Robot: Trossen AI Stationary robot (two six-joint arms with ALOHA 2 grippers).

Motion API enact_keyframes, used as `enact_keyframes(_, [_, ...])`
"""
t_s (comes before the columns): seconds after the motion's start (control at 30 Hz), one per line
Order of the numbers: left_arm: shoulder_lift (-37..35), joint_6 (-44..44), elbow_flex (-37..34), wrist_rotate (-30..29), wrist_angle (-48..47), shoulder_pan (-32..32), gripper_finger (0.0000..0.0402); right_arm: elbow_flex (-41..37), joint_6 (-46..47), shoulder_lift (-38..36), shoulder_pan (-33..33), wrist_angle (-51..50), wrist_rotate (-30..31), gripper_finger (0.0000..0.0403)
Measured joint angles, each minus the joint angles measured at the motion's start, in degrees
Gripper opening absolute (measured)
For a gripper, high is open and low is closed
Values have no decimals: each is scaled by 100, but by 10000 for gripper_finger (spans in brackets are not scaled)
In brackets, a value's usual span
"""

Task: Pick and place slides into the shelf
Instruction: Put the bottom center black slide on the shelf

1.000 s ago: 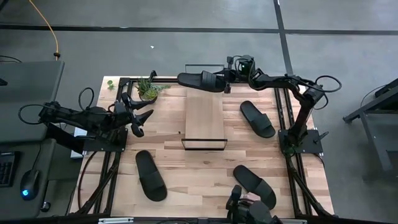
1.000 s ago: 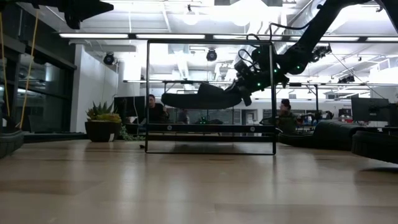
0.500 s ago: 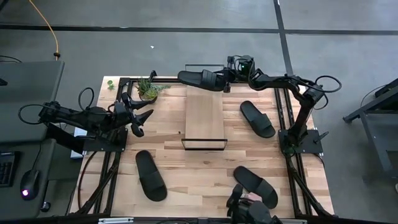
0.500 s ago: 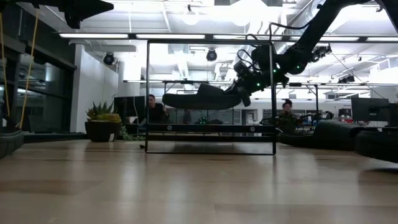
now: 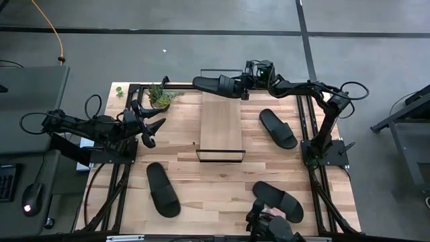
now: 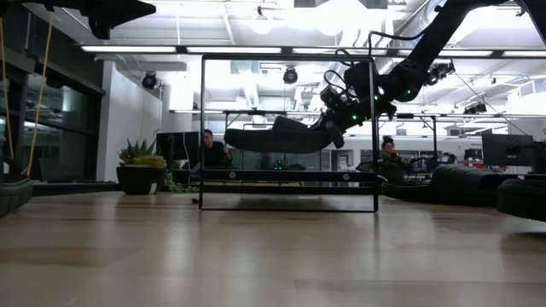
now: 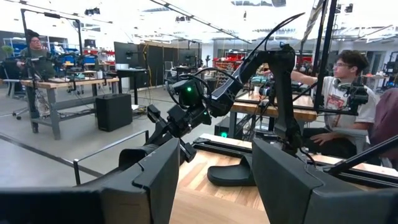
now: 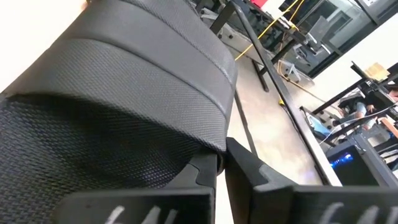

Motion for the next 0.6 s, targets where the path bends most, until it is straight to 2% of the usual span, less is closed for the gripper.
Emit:
enact_keyframes(0.43, [0,-2,0,0,14,0,184,0,-123,-8,-2,-102,64,0])
enact_keyframes(0.6, [0,-2,0,0,17,0,184,0,-422,-10,52,-454,556,0])
